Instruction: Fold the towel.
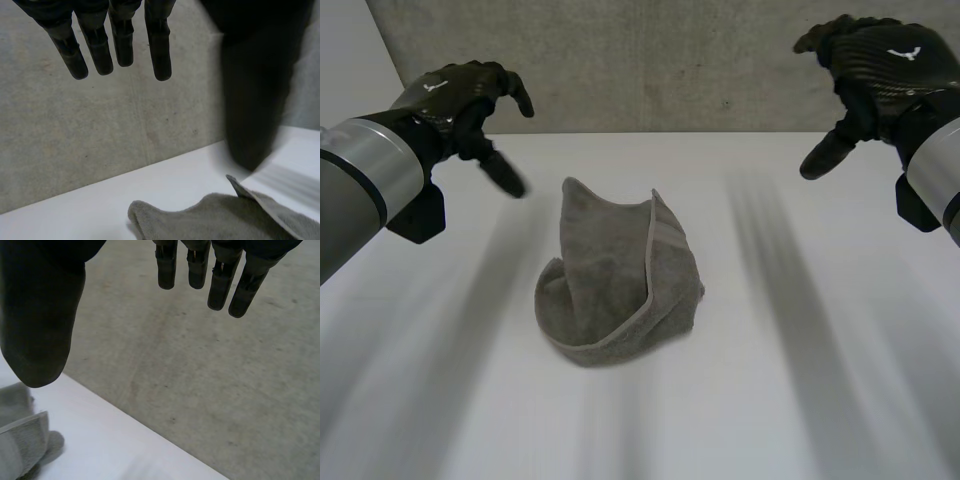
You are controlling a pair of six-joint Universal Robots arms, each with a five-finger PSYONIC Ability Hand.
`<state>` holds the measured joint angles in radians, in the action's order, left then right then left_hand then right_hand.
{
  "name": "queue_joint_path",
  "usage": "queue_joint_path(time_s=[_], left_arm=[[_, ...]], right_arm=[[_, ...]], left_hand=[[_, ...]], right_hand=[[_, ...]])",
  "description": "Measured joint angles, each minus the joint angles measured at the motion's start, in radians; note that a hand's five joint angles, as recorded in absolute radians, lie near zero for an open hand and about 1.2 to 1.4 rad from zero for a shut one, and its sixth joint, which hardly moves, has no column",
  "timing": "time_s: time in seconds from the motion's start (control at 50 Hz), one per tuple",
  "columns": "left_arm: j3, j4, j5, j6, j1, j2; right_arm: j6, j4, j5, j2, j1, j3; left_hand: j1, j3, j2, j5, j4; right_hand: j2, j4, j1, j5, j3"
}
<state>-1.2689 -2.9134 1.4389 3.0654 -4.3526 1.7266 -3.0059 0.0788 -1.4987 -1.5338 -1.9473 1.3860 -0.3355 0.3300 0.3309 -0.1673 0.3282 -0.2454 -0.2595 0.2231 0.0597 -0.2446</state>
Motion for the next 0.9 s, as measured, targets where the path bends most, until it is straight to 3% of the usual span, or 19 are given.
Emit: queue_joint_path(time_s=[0.16, 0.28, 0.46, 0.58, 0.74, 0.8, 0.86, 0.9], left_arm=[[-0.083, 0.0, -0.073, 0.283, 0.004, 0.006], [-0.222, -0.032, -0.106, 0.462, -0.007, 0.034], [-0.397, -0.17, -0.138, 0.519, -0.05, 0.123], [-0.458, -0.271, -0.214, 0.513, -0.065, 0.196], [-0.462, -0.331, -0.266, 0.512, -0.067, 0.288], [-0.457, -0.345, -0.269, 0.512, -0.066, 0.317], [-0.452, -0.362, -0.268, 0.513, -0.065, 0.344], [-0.45, -0.371, -0.267, 0.513, -0.065, 0.351]], right_arm=[[0.199, 0.043, 0.173, 0.037, -0.017, 0.023], [0.374, 0.074, 0.251, 0.121, -0.056, 0.051], [0.545, 0.071, 0.265, 0.299, -0.177, 0.029], [0.597, 0.06, 0.255, 0.448, -0.25, -0.041], [0.598, 0.054, 0.218, 0.598, -0.298, -0.145], [0.595, 0.046, 0.184, 0.627, -0.302, -0.172], [0.589, 0.018, 0.129, 0.637, -0.303, -0.191], [0.586, 0.002, 0.106, 0.631, -0.301, -0.191]], left_hand=[[-0.003, 0.003, 0.002, -0.004, 0.001], [-0.003, 0.003, 0.002, -0.004, 0.001], [-0.002, 0.003, 0.002, 0.002, 0.001], [-0.002, 0.003, 0.002, 0.005, 0.001], [-0.002, 0.003, 0.002, 0.006, 0.001], [-0.002, 0.003, 0.002, 0.006, 0.001], [-0.002, 0.003, 0.002, 0.006, 0.001], [-0.002, 0.003, 0.002, 0.006, 0.001]], right_hand=[[0.0, 0.0, 0.0, 0.0, 0.002], [0.0, 0.0, 0.0, 0.0, 0.004], [0.0, 0.0, 0.0, 0.0, 0.004], [-0.011, -0.006, 0.041, 0.028, -0.01], [-0.274, -0.263, 0.29, 0.295, -0.276], [-0.527, -0.495, 0.539, 0.521, -0.522], [-0.914, -0.891, 0.938, 0.929, -0.905], [-1.014, -1.004, 1.057, 1.042, -1.017]])
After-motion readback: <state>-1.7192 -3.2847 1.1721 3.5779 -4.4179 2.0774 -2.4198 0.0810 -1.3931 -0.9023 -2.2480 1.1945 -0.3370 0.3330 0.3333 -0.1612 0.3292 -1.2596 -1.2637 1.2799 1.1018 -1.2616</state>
